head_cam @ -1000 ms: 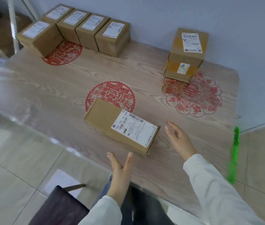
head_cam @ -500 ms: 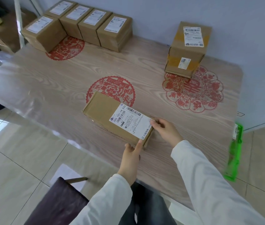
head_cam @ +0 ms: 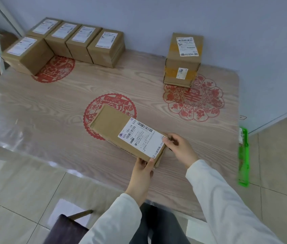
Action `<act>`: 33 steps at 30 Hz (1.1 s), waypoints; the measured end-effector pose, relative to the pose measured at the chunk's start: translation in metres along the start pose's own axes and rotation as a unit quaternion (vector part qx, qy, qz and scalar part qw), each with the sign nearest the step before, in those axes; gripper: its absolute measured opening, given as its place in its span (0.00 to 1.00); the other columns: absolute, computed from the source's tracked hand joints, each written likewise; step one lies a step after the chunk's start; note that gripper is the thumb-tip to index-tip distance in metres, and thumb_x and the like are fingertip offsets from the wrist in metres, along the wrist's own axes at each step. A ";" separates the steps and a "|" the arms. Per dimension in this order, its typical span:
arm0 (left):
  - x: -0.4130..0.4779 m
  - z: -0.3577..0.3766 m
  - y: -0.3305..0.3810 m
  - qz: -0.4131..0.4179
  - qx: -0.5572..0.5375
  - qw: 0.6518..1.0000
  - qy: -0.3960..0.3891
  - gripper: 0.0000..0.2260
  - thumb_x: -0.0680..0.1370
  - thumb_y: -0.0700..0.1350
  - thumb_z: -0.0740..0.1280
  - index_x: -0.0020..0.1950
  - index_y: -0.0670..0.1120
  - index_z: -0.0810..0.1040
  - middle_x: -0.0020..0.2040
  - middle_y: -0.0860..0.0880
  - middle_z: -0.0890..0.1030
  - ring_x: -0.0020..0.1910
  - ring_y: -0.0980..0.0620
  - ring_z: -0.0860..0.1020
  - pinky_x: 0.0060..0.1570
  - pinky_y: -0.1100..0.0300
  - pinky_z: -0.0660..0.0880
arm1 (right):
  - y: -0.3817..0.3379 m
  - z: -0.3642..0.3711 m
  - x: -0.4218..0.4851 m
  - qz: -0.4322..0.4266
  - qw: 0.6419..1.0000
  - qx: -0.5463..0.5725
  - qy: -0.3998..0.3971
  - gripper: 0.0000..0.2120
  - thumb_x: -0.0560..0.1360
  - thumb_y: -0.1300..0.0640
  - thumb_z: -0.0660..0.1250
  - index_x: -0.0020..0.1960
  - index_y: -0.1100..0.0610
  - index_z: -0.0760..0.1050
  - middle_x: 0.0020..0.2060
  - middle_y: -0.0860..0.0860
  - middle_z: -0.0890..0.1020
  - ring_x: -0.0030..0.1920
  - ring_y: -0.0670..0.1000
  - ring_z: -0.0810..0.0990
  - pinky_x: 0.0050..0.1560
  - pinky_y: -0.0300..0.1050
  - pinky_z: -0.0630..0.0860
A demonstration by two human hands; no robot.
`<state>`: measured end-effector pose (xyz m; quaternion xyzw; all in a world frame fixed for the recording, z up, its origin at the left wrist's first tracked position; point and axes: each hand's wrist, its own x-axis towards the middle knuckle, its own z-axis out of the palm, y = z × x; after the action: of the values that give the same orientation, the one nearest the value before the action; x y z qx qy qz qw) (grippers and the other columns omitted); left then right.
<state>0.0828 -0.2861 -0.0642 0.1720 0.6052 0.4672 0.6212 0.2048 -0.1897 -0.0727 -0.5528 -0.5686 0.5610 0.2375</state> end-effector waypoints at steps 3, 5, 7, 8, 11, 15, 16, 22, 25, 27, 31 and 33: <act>0.005 0.004 0.003 0.019 0.035 0.998 -0.041 0.15 0.81 0.42 0.60 0.68 0.50 0.69 0.63 0.55 0.77 0.62 0.56 0.74 0.60 0.62 0.71 | 0.001 -0.011 -0.009 0.003 0.998 0.034 0.048 0.07 0.78 0.57 0.65 0.55 0.53 0.76 0.46 0.44 0.81 0.45 0.39 0.78 0.46 0.27 0.71; 0.008 0.007 0.005 0.033 0.059 0.996 -0.065 0.17 0.81 0.42 0.61 0.70 0.48 0.68 0.64 0.54 0.77 0.64 0.56 0.74 0.67 0.57 0.69 | 0.005 -0.019 -0.016 0.008 0.996 0.050 0.079 0.08 0.78 0.57 0.65 0.57 0.54 0.76 0.41 0.41 0.79 0.37 0.33 0.76 0.41 0.25 0.70; 0.011 0.013 0.006 0.045 0.082 0.991 -0.090 0.17 0.81 0.42 0.61 0.70 0.48 0.69 0.64 0.54 0.77 0.64 0.56 0.74 0.68 0.56 0.68 | 0.009 -0.027 -0.026 0.014 0.990 0.077 0.113 0.08 0.78 0.58 0.65 0.57 0.55 0.76 0.39 0.40 0.78 0.35 0.31 0.76 0.40 0.26 0.70; 0.012 0.020 0.007 0.050 0.098 0.988 -0.111 0.18 0.81 0.42 0.61 0.71 0.49 0.68 0.64 0.54 0.77 0.64 0.56 0.74 0.68 0.56 0.68 | 0.012 -0.034 -0.033 0.016 0.986 0.092 0.139 0.08 0.78 0.58 0.65 0.57 0.55 0.76 0.41 0.40 0.79 0.36 0.31 0.76 0.41 0.26 0.71; 0.013 0.039 0.004 0.056 0.137 0.977 -0.151 0.19 0.81 0.43 0.61 0.72 0.50 0.66 0.65 0.55 0.76 0.65 0.57 0.73 0.70 0.54 0.67 | 0.022 -0.051 -0.053 0.017 0.971 0.131 0.197 0.09 0.77 0.59 0.66 0.57 0.55 0.76 0.45 0.43 0.81 0.40 0.33 0.78 0.45 0.29 0.72; 0.008 0.074 -0.003 0.054 0.166 0.966 -0.191 0.18 0.81 0.42 0.62 0.71 0.51 0.67 0.64 0.57 0.77 0.64 0.58 0.73 0.70 0.52 0.66 | 0.036 -0.078 -0.077 0.018 0.953 0.174 0.249 0.06 0.77 0.61 0.66 0.53 0.54 0.76 0.46 0.47 0.81 0.41 0.35 0.79 0.46 0.30 0.73; 0.007 0.083 -0.006 0.058 0.174 0.963 -0.199 0.18 0.80 0.43 0.62 0.70 0.51 0.68 0.63 0.56 0.77 0.64 0.57 0.74 0.70 0.51 0.66 | 0.041 -0.085 -0.083 0.016 0.948 0.180 0.263 0.07 0.76 0.61 0.66 0.52 0.53 0.76 0.46 0.47 0.81 0.41 0.35 0.79 0.47 0.31 0.73; -0.016 0.157 -0.036 0.056 0.195 0.951 -0.232 0.18 0.80 0.41 0.63 0.70 0.52 0.68 0.61 0.59 0.78 0.64 0.58 0.74 0.70 0.53 0.65 | 0.075 -0.144 -0.134 0.009 0.916 0.212 0.340 0.06 0.76 0.61 0.67 0.52 0.54 0.76 0.45 0.43 0.81 0.42 0.34 0.79 0.48 0.30 0.73; -0.035 0.205 -0.059 0.056 0.199 0.947 -0.247 0.18 0.81 0.38 0.61 0.69 0.51 0.69 0.61 0.58 0.78 0.64 0.57 0.74 0.70 0.53 0.66 | 0.100 -0.182 -0.166 0.017 0.903 0.222 0.367 0.07 0.76 0.61 0.67 0.53 0.57 0.76 0.44 0.45 0.81 0.43 0.40 0.79 0.47 0.31 0.73; -0.047 0.232 -0.076 0.052 0.202 0.946 -0.248 0.17 0.80 0.38 0.61 0.67 0.52 0.70 0.60 0.58 0.79 0.63 0.57 0.75 0.69 0.53 0.66 | 0.116 -0.204 -0.185 0.026 0.894 0.226 0.385 0.06 0.76 0.61 0.67 0.53 0.58 0.77 0.43 0.45 0.81 0.41 0.39 0.78 0.44 0.28 0.72; -0.072 0.291 -0.117 0.033 0.216 0.936 -0.277 0.19 0.81 0.41 0.62 0.70 0.54 0.69 0.62 0.60 0.78 0.63 0.60 0.74 0.69 0.55 0.65 | 0.153 -0.253 -0.229 0.043 0.871 0.231 0.431 0.07 0.75 0.62 0.68 0.52 0.61 0.77 0.41 0.46 0.79 0.37 0.34 0.77 0.43 0.26 0.72; -0.082 0.312 -0.129 0.010 0.228 0.928 -0.294 0.17 0.81 0.42 0.61 0.67 0.59 0.68 0.60 0.64 0.77 0.60 0.66 0.74 0.68 0.58 0.65 | 0.168 -0.269 -0.247 0.051 0.861 0.242 0.445 0.05 0.75 0.63 0.68 0.51 0.62 0.77 0.40 0.46 0.79 0.35 0.32 0.76 0.41 0.25 0.71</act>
<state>0.4293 -0.3060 -0.0513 0.4441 0.4841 0.2514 0.7108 0.5736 -0.3496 -0.0681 -0.6968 -0.2199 0.3864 0.5628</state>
